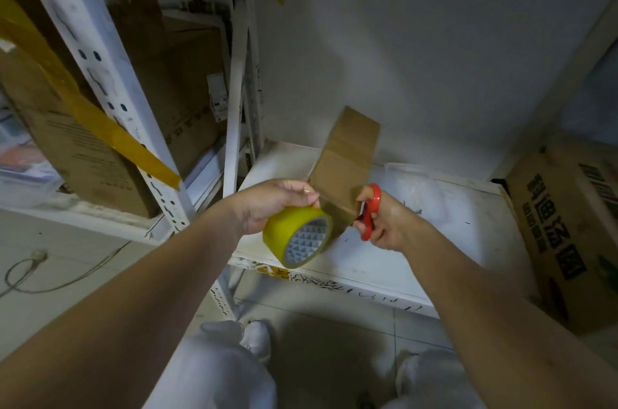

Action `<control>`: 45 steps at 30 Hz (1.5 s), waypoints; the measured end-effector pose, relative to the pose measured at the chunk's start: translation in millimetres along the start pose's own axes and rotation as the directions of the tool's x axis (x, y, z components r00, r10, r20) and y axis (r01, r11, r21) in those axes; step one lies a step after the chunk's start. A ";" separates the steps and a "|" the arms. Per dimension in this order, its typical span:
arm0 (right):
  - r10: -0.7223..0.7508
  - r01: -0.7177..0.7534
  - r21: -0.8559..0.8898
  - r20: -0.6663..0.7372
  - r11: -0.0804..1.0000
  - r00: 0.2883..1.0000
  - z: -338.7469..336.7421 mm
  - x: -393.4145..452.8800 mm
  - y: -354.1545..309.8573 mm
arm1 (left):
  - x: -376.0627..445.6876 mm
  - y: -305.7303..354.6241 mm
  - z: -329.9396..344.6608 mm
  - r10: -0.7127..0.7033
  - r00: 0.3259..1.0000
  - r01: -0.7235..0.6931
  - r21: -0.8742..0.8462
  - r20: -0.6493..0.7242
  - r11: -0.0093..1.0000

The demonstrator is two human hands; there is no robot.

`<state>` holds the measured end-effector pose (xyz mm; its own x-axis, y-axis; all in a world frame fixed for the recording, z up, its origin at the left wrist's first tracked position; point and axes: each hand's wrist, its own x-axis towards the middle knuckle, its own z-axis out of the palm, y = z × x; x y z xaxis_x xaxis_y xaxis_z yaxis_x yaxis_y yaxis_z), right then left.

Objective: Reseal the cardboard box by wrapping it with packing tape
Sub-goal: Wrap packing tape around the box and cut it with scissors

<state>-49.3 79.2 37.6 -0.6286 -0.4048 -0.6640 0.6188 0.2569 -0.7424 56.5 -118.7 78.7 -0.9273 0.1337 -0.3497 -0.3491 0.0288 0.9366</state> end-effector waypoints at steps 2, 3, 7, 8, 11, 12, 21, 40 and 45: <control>0.030 -0.032 0.087 0.020 0.996 0.999 8.3 0.9 13.6 | -3.4 3.9 1.3 0.017 1.000 -0.017 0.037 0.015 0.999; 0.045 -0.048 0.129 0.026 0.990 0.999 10.2 2.3 21.4 | -4.9 6.0 5.5 0.018 1.000 -0.020 0.087 0.018 0.996; 0.108 -0.108 0.204 0.014 0.973 0.994 12.1 9.4 49.1 | -5.8 4.1 28.7 -0.011 0.999 -0.001 0.308 0.036 0.951; 0.113 -0.111 0.205 0.003 0.972 0.994 13.7 9.5 53.3 | -6.7 1.8 34.1 -0.024 0.999 0.005 0.360 0.049 0.933; 0.116 -0.109 0.176 -0.027 0.978 0.993 17.6 12.7 60.8 | -6.7 -6.7 43.0 -0.048 0.998 0.028 0.462 0.031 0.886; 0.119 -0.114 0.161 -0.024 0.980 0.993 18.5 15.6 62.3 | -6.7 -9.6 44.6 -0.052 0.998 0.038 0.468 0.018 0.883; 0.092 -0.072 0.219 -0.083 0.973 0.992 23.3 0.1 59.9 | 3.9 -42.1 53.7 -0.088 0.996 0.063 0.549 0.020 0.833; -0.175 0.086 -0.296 -0.291 0.951 0.941 38.3 12.1 48.6 | -26.6 -70.8 1.4 -0.005 0.969 0.131 0.493 -0.249 0.860; -0.140 0.069 -0.325 -0.203 0.943 0.969 65.9 15.4 53.3 | -32.4 -63.1 -13.1 -0.024 0.945 0.184 0.469 -0.327 0.864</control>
<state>5.0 28.8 -6.4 -0.7917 -0.2501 -0.5574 0.3876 0.4996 -0.7747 106.8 -137.9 30.7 -0.9119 -0.1985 -0.3592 -0.4089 0.5138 0.7542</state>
